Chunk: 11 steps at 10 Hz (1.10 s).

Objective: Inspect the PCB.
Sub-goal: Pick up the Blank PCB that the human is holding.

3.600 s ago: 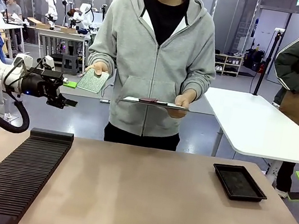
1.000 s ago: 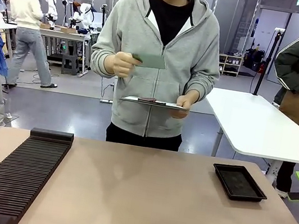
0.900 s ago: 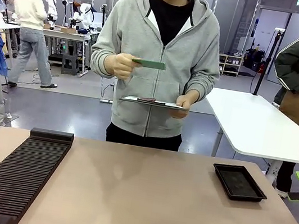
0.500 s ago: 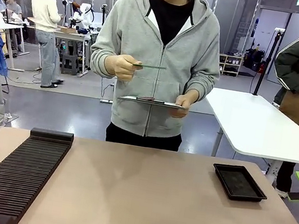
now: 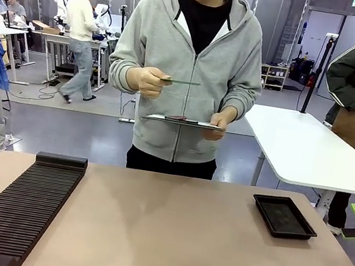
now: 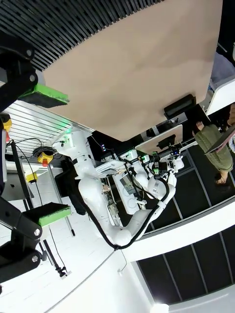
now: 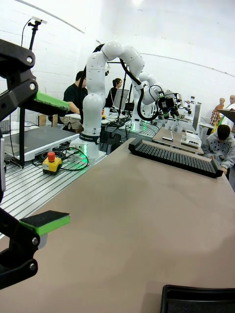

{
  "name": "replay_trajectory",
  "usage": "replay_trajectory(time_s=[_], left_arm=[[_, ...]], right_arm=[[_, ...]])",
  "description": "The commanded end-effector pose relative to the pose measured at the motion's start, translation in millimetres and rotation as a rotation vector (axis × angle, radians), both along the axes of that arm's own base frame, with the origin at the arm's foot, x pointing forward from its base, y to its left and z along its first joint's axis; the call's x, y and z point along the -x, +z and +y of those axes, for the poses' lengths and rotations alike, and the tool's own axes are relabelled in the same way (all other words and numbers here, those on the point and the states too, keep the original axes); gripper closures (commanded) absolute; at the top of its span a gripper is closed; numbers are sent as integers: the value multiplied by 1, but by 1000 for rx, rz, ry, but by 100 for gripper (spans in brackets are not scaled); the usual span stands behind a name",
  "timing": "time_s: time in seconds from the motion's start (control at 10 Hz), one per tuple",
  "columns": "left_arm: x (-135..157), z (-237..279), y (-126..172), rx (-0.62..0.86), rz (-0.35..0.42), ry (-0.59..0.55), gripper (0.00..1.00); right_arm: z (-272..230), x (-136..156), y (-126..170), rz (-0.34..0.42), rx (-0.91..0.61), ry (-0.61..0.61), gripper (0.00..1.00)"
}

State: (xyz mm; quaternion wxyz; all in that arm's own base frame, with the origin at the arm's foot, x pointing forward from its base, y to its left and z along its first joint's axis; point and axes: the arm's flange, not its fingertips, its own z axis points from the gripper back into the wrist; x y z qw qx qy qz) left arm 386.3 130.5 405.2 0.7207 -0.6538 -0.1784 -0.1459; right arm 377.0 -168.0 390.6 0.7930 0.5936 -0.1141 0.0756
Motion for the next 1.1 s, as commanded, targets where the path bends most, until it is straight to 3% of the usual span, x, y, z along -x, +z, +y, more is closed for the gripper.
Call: replay_trajectory(time_s=[0.0,1.0], left_arm=[[1,1,0,0,-1,3,0],[1,1,0,0,-1,3,0]], right_arm=[[0,0,2,-3,3,5,0],[0,0,2,-3,3,5,0]])
